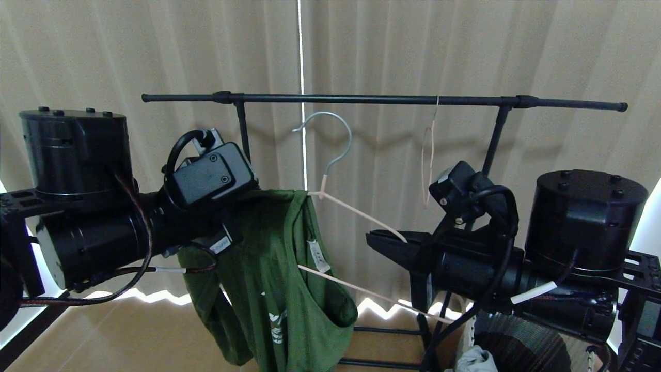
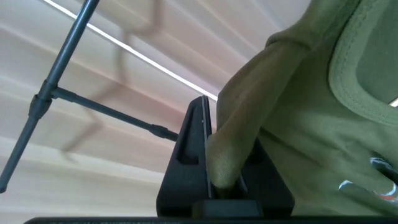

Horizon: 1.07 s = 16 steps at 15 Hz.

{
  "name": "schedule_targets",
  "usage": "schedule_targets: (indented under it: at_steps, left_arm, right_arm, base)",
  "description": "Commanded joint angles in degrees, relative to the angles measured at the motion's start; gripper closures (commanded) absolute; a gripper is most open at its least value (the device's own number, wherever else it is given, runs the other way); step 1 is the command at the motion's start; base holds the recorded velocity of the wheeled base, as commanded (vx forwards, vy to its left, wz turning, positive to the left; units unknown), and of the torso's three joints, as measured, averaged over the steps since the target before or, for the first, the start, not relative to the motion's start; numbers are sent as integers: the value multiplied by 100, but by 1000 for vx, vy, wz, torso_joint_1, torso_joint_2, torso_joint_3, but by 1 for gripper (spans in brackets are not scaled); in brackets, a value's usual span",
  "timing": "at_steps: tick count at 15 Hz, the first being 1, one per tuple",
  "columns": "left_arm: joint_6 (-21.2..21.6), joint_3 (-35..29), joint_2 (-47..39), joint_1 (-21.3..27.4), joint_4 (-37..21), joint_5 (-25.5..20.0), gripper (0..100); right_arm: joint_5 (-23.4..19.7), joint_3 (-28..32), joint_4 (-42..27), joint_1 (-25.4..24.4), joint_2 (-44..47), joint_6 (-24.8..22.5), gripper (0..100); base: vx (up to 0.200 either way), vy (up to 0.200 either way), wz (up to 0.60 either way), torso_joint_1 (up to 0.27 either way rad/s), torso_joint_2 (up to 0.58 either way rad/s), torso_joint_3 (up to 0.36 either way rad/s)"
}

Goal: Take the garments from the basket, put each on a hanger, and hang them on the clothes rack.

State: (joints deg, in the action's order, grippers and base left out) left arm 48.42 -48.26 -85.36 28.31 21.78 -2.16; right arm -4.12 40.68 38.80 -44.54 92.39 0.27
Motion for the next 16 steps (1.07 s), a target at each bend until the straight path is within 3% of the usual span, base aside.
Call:
schedule_targets:
  at_steps: [1, 2, 3, 5, 7, 11, 13, 16]
  left_arm:
    - [-8, 19, 2, -1, 19, 5, 100]
    - [-17, 98, 10, -9, 80, 22, 100]
    - [-78, 221, 10, -1, 239, 31, 100]
    - [-166, 520, -7, -9, 740, 119, 100]
    - [-219, 757, -25, -18, 1153, 708, 100]
    - [-957, 810, -16, -53, 1205, 1587, 100]
    - [-1564, 792, -33, -1, 1205, 2290, 100]
    - [-2161, 695, -148, 26, 1214, 2870, 100]
  right_arm:
    - [-1, 1, 5, -2, -2, 0, 100]
    - [-1, -7, 5, -2, -2, 0, 100]
    - [8, -16, 5, -2, 7, 0, 0]
    - [34, -7, 13, 7, 24, -9, 0]
    - [43, -16, 13, 25, -2, -9, 0]
    - [52, -43, 13, 139, -90, 0, 0]
    - [52, -289, 13, 130, -160, -9, 0]
    - [43, -421, 22, 121, -160, -88, 0]
  base:
    - [0, 0, 0, 0, 0, 0]
    - [0, 0, 0, 0, 0, 0]
    - [0, 0, 0, 0, 0, 0]
    - [0, 0, 0, 0, 0, 0]
    - [0, 0, 0, 0, 0, 0]
    - [0, 0, 0, 0, 0, 0]
    - [0, 0, 0, 0, 0, 0]
    - [0, 0, 0, 0, 0, 0]
